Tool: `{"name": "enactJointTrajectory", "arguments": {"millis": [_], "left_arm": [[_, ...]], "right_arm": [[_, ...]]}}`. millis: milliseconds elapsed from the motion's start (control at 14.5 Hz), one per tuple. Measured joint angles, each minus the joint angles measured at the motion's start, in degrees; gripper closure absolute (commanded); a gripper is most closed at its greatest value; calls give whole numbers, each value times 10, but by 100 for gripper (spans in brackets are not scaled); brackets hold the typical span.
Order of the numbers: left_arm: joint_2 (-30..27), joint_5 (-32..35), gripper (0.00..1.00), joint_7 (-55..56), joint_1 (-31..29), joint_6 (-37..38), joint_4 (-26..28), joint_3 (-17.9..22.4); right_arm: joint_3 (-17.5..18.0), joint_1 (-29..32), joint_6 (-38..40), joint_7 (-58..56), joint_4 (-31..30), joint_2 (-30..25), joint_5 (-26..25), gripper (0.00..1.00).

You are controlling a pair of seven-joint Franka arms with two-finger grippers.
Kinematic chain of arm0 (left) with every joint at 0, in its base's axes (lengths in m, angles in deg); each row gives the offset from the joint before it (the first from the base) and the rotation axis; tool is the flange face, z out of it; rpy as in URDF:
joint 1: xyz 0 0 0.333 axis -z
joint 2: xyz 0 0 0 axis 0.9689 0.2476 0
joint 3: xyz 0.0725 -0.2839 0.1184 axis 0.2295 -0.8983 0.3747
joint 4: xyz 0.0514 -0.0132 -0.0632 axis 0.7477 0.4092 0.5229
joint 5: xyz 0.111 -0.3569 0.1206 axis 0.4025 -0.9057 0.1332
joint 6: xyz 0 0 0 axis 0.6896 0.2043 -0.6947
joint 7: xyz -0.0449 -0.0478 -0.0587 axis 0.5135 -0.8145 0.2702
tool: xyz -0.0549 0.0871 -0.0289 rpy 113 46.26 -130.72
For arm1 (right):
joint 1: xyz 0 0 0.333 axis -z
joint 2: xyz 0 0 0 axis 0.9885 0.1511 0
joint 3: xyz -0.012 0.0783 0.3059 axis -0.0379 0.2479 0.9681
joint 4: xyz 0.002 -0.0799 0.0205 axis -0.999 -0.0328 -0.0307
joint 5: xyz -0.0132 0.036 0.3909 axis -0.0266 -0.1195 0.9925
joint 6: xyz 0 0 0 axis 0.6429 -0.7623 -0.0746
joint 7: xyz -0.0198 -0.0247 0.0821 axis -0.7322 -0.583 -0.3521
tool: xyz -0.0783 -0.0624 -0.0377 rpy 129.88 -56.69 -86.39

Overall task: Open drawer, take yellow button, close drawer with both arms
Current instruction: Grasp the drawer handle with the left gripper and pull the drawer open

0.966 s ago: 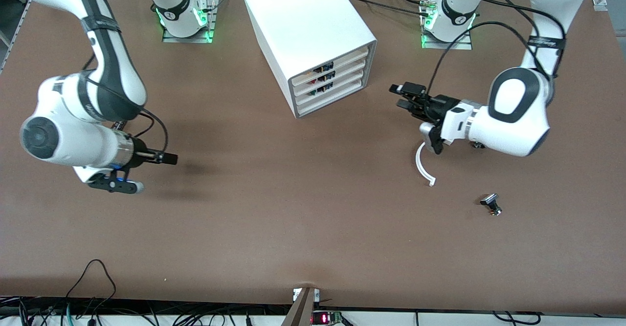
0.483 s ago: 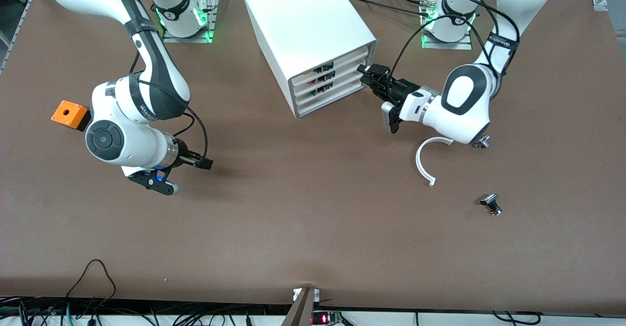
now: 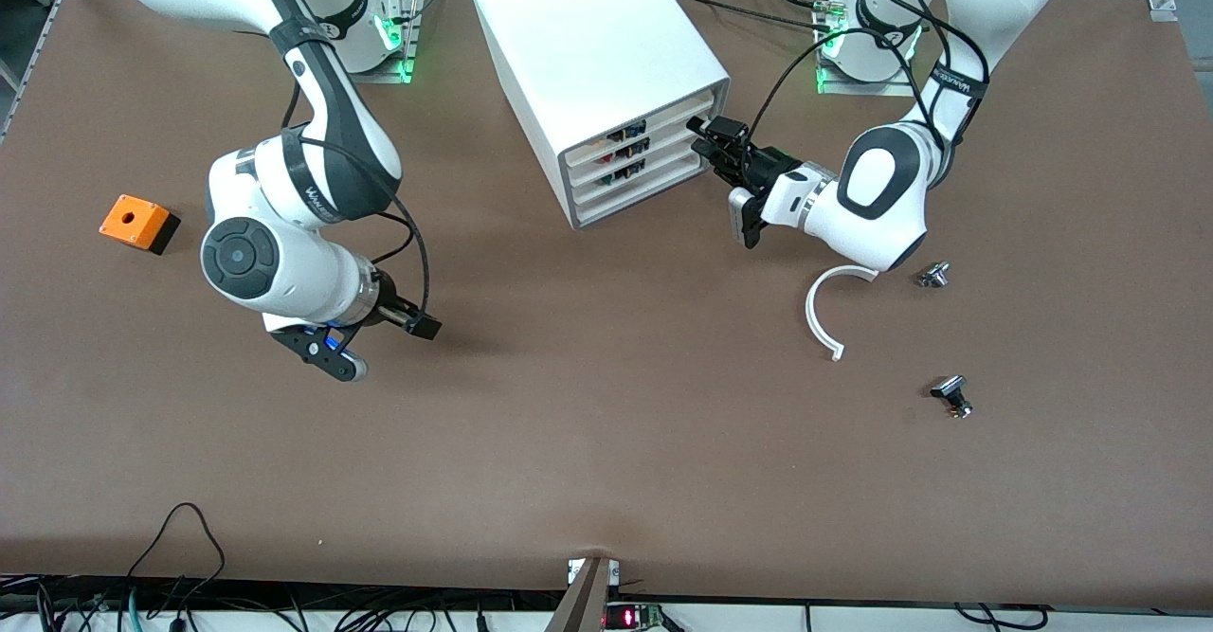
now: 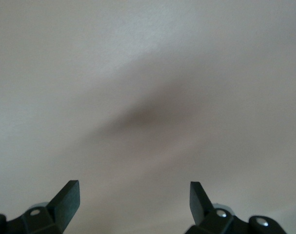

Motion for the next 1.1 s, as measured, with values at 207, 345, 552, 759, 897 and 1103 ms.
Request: {"name": "enactJointTrajectory", "arguments": {"millis": [207, 345, 552, 759, 897, 1103], "left_arm": [[0, -33, 47, -28, 3, -37, 18, -19], [1, -54, 49, -37, 11, -51, 28, -30], [1, -66, 51, -41, 18, -55, 37, -33], [1, -79, 75, -62, 30, -64, 52, -34], [1, -81, 100, -83, 33, -68, 60, -35], [-2, -91, 100, -99, 30, -53, 60, -35]], "right_arm": [[0, -12, 18, 37, 36, 11, 17, 0], [0, -17, 26, 55, 60, 19, 22, 0], [1, -29, 29, 82, 87, 32, 25, 0], [1, -41, 29, 110, 110, 42, 26, 0], [1, -50, 29, 131, 126, 44, 34, 0], [1, -64, 29, 164, 152, 48, 38, 0]]}}
